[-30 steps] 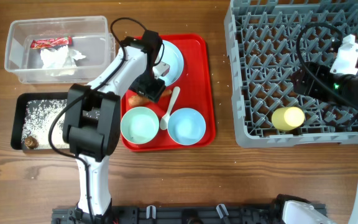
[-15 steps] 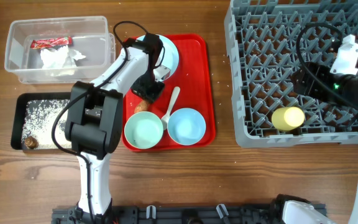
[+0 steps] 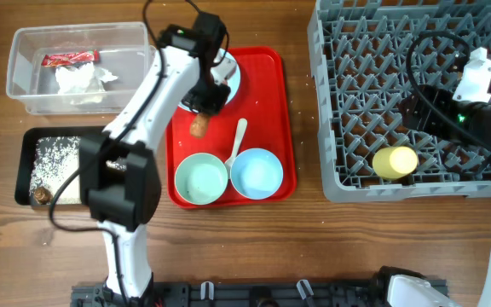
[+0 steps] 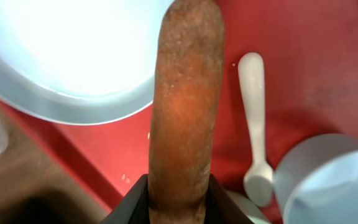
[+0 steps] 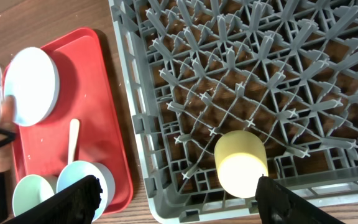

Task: Sort waste into correct bins and load items into the dishwasher rack
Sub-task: 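Carry the carrot left and drop it onto the black rice tray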

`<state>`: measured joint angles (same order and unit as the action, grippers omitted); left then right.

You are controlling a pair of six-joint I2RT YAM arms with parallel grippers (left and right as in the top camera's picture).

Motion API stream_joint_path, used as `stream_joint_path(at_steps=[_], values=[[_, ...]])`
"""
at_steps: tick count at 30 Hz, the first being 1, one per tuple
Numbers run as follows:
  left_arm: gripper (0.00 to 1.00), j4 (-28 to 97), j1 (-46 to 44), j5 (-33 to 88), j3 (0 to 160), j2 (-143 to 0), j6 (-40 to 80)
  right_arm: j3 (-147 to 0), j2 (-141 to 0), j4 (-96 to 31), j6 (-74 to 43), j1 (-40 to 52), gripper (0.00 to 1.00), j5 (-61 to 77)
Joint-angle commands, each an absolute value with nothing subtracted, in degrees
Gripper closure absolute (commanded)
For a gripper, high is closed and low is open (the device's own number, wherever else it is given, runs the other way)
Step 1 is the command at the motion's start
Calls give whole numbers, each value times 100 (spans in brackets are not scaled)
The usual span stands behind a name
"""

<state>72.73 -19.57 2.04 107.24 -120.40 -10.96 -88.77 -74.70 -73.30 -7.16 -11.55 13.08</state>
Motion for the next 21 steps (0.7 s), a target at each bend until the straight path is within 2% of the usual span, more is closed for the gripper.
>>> stream_joint_path(at_steps=[1, 6, 10, 14, 21], values=[[79, 7511, -1551, 167, 10866, -11306, -342, -8912, -7507, -7314, -598, -1142, 17, 1339], [79, 8154, -803, 165, 10866, -10862, 292, -8912, -7529, -7312, -598, -1142, 17, 1337], [84, 8493, 38, 167, 10864, -10831, 543, -8912, -7559, -7308, -598, -1142, 17, 1334], [83, 8514, 1194, 172, 10860, -10831, 854, -8912, -7568, -7319, -600, -1142, 17, 1164], [84, 7985, 2480, 56, 10366, -10838, 1415, -8912, -7568, -7258, -607, -1142, 17, 1166]])
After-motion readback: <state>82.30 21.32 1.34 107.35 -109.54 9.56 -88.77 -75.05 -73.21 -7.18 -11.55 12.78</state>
